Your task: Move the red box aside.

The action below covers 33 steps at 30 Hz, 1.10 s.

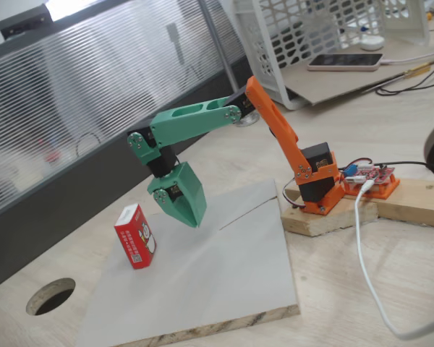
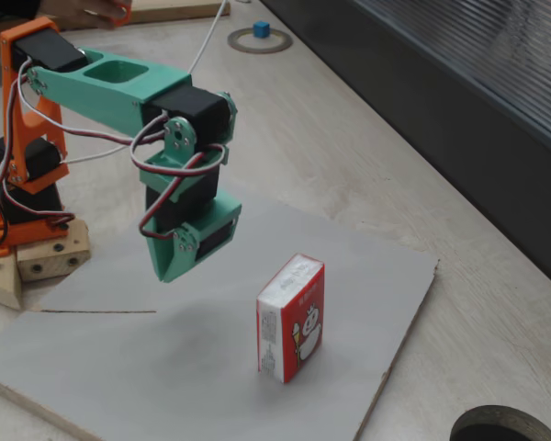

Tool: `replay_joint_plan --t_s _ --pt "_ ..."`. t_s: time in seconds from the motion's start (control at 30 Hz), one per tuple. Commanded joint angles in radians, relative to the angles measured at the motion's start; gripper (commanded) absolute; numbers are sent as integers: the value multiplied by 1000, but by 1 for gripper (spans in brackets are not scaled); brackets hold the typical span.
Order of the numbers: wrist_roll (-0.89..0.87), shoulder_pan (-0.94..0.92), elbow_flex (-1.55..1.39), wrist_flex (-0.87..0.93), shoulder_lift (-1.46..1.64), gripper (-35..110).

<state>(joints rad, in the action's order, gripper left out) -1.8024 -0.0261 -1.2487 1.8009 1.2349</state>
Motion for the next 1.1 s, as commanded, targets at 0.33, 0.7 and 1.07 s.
replay_joint_plan --t_s 0.33,0.7,1.07 --pt "-6 -12 21 2 17 4" --pt "-8 -12 20 -229 17 4" --pt "-12 -12 21 -241 -100 4"
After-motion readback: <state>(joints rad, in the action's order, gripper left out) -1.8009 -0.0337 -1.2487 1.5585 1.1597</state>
